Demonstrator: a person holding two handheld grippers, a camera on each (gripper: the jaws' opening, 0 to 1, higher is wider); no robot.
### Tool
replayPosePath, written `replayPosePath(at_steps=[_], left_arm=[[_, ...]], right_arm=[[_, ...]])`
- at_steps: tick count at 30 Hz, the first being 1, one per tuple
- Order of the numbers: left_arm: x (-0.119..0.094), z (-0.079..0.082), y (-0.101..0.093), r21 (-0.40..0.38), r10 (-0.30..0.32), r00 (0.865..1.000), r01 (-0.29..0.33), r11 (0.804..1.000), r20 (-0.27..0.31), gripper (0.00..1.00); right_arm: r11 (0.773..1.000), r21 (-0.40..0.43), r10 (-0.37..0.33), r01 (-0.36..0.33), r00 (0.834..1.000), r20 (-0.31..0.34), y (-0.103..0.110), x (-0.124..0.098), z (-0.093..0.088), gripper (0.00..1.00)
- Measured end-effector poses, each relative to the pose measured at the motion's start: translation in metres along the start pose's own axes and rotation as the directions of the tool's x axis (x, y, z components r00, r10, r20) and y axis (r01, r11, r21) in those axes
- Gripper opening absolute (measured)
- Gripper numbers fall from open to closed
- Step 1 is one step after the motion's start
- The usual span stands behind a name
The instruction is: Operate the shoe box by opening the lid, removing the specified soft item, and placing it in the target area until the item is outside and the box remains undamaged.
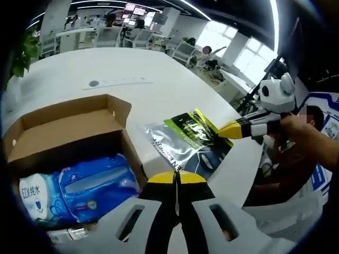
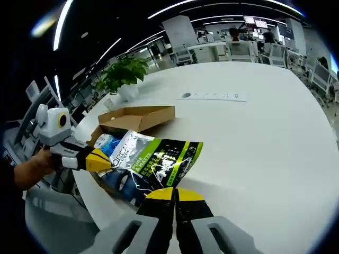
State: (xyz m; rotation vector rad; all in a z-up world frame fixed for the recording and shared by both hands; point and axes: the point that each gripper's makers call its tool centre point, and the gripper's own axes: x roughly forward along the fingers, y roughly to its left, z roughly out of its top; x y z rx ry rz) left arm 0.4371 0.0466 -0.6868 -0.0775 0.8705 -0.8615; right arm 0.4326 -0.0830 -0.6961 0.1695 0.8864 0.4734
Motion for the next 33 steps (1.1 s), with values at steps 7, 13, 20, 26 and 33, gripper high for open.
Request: replayPosePath(at_steps=[7,13,20,26,33], left_arm=[[0.023,-0.009,-0.003,0.019,0.007,0.999,-0.006,1.000,-0.048,0.00],[0.039,-0.017,-0.004,0.078,0.025,0.995,-0.018,0.997,-0.093,0.00],[0.051,-0.025,-0.002,0.160,0.056,0.988,-0.033,0.987,-0.143,0.00],[0.060,-0.028,-0.003,0.275,0.101,0.978,-0.048,0.960,-0.182,0.00],[0.077,-0.038,-0.009,0.460,0.158,0.957,-0.030,0.887,-0.242,0.00]], right_arm=[[1.000,0.002,-0.025,0.025,1.000,-0.016,-0.021,0.007,-0.008,0.00],[0.999,0.005,-0.051,0.052,0.998,-0.029,-0.032,0.015,-0.017,0.00],[0.997,-0.013,-0.078,0.077,0.996,-0.053,-0.040,0.025,-0.026,0.00],[0.996,-0.018,-0.090,0.089,0.994,-0.068,-0.048,0.028,-0.032,0.00],[0.994,-0.010,-0.105,0.105,0.992,-0.075,-0.056,0.028,-0.037,0.00]])
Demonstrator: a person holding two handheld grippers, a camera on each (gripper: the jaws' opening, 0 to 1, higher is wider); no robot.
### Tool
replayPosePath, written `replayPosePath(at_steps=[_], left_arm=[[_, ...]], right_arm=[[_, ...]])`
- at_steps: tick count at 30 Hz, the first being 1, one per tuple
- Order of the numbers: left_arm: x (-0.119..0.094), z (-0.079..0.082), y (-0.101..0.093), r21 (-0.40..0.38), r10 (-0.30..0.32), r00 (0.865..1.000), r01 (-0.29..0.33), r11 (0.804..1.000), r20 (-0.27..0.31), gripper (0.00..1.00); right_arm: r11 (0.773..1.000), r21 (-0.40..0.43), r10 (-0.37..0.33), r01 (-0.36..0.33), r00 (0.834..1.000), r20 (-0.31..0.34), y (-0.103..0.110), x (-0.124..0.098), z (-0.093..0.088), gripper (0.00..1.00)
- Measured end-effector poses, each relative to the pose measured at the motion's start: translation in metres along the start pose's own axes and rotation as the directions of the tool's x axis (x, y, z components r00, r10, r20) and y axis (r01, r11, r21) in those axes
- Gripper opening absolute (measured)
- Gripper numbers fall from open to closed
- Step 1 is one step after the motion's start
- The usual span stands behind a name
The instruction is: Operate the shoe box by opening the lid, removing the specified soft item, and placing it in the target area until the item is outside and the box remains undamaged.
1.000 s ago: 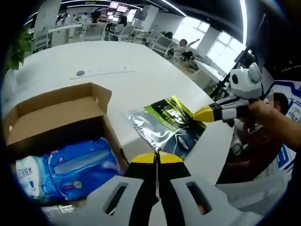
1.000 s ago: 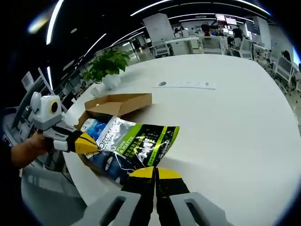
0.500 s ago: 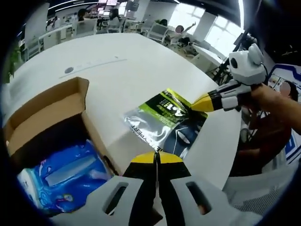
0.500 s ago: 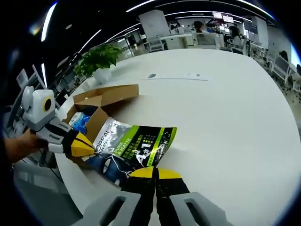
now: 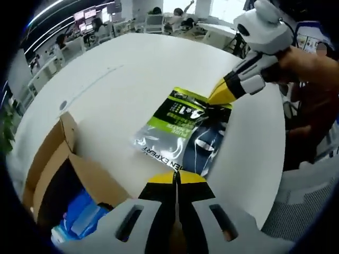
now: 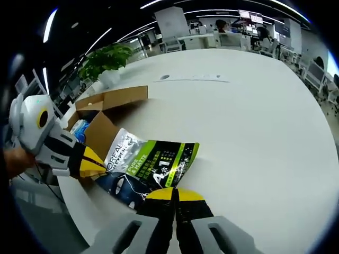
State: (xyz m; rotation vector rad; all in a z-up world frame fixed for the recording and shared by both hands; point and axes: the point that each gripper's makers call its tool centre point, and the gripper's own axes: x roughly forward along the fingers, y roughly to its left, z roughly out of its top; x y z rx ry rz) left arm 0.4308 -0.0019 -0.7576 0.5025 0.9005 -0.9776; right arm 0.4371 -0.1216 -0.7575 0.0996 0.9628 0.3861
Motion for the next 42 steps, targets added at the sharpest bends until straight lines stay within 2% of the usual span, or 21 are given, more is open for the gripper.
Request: replayPosePath(at_steps=[3,9,15,20,28,42], left_arm=[[0.007,-0.002,-0.004,0.046,0.005,1.000,-0.003,0.999,-0.029,0.00],[0.020,-0.007,-0.011,0.079,-0.001,0.998,0.006,0.997,-0.068,0.00],[0.028,-0.014,-0.013,0.073,-0.009,0.994,0.017,0.997,-0.105,0.00],[0.026,-0.014,-0.008,0.040,-0.017,0.995,0.021,0.999,-0.099,0.00],[0.007,-0.010,0.000,-0.044,-0.037,0.998,0.035,0.998,-0.048,0.06],[-0.029,0.017,0.007,-0.066,-0.060,0.995,0.065,0.996,0.074,0.08]], right_arm=[[1.000,-0.001,-0.007,0.007,1.000,-0.004,-0.003,0.001,-0.002,0.00],[1.000,0.006,-0.024,0.024,1.000,-0.007,-0.009,0.003,-0.007,0.00],[0.999,0.022,-0.042,0.042,0.999,-0.001,-0.011,0.004,-0.010,0.00],[0.998,0.037,-0.053,0.052,0.999,0.009,-0.014,0.007,-0.012,0.00],[0.998,0.032,-0.059,0.059,0.998,0.014,-0.013,0.012,-0.013,0.00],[0.998,0.042,-0.043,0.042,0.999,0.020,0.000,0.018,-0.012,0.00]])
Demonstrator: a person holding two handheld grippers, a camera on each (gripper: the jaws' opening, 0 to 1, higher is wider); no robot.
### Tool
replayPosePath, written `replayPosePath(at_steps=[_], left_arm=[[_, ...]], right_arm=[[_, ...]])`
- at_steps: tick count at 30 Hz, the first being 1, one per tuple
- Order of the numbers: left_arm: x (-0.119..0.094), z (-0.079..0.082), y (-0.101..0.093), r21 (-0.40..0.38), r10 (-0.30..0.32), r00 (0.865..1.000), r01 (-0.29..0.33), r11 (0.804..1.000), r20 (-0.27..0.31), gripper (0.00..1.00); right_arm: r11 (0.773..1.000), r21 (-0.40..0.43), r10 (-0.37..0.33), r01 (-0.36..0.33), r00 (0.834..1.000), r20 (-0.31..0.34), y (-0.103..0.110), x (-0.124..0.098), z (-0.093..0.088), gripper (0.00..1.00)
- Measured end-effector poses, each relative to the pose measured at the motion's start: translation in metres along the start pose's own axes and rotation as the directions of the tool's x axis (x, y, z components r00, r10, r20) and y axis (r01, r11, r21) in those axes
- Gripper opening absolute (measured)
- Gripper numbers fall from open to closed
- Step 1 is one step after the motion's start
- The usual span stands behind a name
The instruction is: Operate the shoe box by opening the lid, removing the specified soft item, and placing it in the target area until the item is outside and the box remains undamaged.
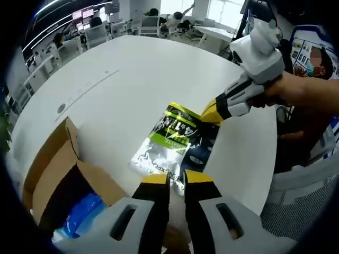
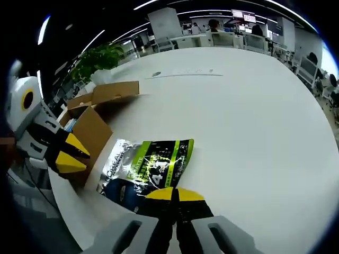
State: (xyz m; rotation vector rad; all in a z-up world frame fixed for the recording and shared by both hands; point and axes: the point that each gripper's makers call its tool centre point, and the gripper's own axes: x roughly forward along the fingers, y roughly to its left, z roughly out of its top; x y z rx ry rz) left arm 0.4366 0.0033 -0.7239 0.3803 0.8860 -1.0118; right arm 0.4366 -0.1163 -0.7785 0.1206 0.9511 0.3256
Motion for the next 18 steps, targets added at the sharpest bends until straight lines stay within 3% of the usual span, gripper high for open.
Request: replayPosePath(at_steps=[7,18], left_arm=[[-0.018,0.011,0.004,-0.031,-0.006,0.998,0.008,0.999,0.063,0.08],[-0.052,0.009,0.025,-0.067,0.022,0.992,-0.014,0.998,0.124,0.09]], right_arm=[[0.999,0.045,-0.015,0.015,1.000,0.002,0.007,0.003,-0.005,0.00],[0.990,0.114,-0.088,0.082,0.995,0.050,0.006,0.003,-0.003,0.00]])
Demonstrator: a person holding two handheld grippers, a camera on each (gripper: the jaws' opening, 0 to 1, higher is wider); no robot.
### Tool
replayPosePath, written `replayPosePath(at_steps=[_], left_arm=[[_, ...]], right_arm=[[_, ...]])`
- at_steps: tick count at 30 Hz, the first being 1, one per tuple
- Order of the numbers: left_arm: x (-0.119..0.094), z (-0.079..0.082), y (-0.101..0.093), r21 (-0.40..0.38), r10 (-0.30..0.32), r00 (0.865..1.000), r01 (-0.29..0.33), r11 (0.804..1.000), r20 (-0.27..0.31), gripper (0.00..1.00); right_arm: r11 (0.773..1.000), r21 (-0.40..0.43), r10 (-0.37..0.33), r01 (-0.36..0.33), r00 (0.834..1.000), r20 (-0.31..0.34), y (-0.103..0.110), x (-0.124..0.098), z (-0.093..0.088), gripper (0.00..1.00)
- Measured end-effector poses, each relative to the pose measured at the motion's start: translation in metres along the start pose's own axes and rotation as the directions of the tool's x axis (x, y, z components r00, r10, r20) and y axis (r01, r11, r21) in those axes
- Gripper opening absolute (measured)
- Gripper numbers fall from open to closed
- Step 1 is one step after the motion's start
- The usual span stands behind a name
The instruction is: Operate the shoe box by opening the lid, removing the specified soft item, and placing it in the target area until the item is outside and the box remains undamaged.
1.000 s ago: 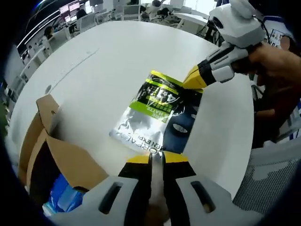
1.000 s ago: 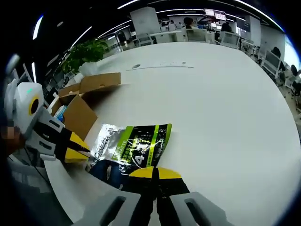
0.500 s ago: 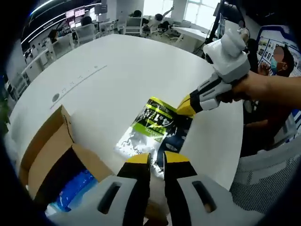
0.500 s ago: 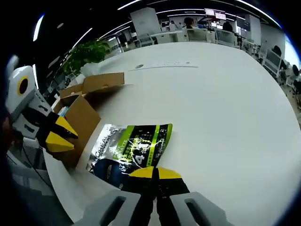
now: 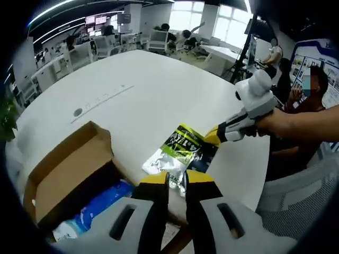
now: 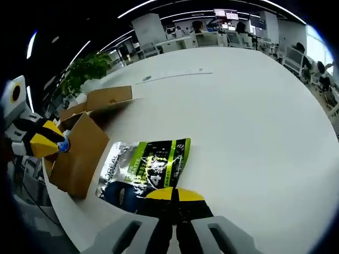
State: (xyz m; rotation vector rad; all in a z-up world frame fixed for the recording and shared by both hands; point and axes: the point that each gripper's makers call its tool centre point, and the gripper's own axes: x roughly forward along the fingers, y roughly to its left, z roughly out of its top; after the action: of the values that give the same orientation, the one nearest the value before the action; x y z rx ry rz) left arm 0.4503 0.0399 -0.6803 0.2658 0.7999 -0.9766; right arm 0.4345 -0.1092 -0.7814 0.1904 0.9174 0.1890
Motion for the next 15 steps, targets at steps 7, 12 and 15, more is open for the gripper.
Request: replayPosePath(at_steps=[7,12,15], left_arm=[[-0.024,-0.007,0.028,-0.038,0.043,0.999,-0.042,0.998,0.027,0.10],[-0.037,-0.020,0.049,-0.070,0.080,0.996,-0.078,0.995,0.027,0.10],[-0.044,-0.029,0.060,-0.085,0.099,0.995,-0.097,0.992,0.023,0.10]], right_arm=[[0.999,0.047,-0.029,0.027,0.999,0.034,0.001,0.002,0.007,0.00],[0.996,0.086,-0.036,0.032,0.998,0.046,0.003,0.003,0.010,0.00],[0.995,0.089,-0.046,0.041,0.998,0.051,0.003,0.005,0.013,0.00]])
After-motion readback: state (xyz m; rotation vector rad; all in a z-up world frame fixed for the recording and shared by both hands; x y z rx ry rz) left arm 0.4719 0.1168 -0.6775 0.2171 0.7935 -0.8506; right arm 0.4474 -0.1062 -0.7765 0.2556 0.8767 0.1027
